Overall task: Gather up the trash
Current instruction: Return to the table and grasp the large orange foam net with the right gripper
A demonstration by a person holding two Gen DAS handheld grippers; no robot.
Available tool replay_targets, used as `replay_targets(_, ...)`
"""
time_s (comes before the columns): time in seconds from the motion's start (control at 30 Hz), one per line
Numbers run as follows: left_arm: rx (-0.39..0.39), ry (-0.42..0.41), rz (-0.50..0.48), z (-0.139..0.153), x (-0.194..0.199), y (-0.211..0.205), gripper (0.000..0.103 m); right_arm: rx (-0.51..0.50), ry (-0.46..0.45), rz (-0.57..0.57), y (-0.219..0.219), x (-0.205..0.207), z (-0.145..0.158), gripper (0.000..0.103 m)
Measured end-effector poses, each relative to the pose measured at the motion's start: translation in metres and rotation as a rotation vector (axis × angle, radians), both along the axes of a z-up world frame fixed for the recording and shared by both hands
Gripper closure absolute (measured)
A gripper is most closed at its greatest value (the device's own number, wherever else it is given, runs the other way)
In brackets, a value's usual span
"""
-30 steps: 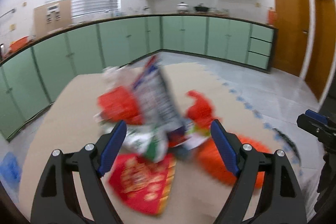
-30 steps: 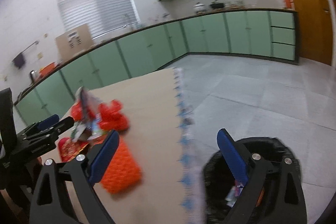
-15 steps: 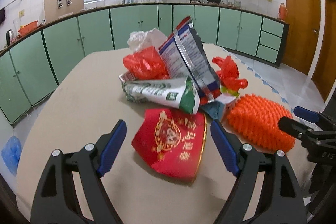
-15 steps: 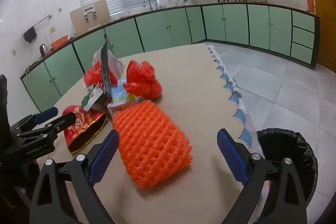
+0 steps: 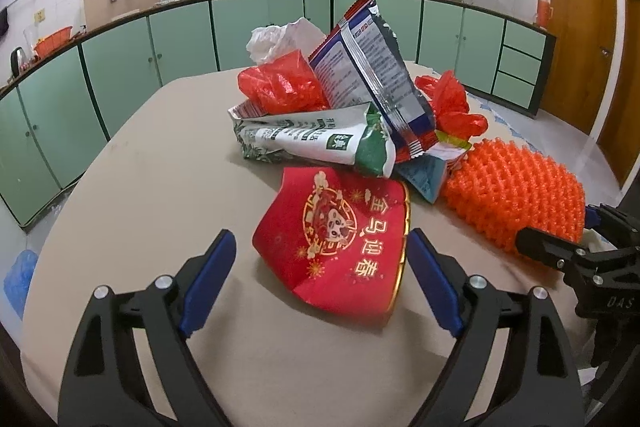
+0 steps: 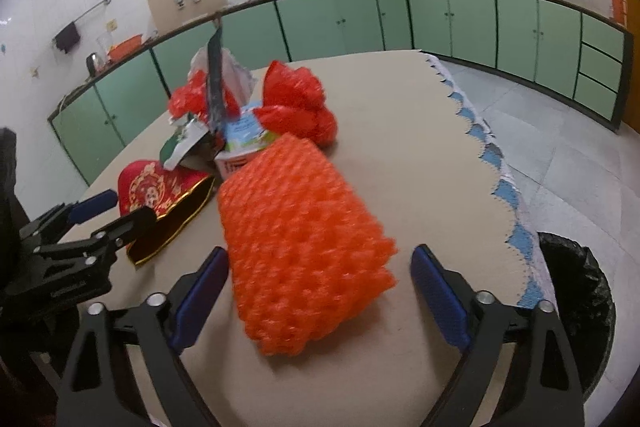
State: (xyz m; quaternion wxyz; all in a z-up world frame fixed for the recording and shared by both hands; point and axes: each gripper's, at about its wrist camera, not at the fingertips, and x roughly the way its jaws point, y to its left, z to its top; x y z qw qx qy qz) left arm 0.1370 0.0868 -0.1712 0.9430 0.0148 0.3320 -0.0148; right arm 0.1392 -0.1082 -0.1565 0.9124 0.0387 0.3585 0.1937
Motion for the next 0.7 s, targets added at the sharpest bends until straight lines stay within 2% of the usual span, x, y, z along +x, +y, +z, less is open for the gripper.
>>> replay_targets(0.3, 0.045, -0.003, 0.005, -0.001, 0.002, -0.001, 0.014, 0.004, 0.003, 0.011, 0.001, -0.001, 0.0, 0.022)
replay_targets(0.47, 0.042, -0.019, 0.013, 0.004, 0.004, 0.008, 0.014, 0.002, 0.003, 0.011, 0.003, -0.001, 0.001, 0.022)
replay_targets(0.53, 0.053, -0.031, -0.002, 0.006, 0.005, 0.01, 0.013, 0.002, 0.004, 0.01, 0.002, -0.001, 0.001, 0.021)
replay_targets(0.7, 0.042, 0.017, -0.067, -0.003, 0.019, 0.014, 0.011, 0.003, 0.008, 0.008, 0.002, 0.001, 0.001, 0.021)
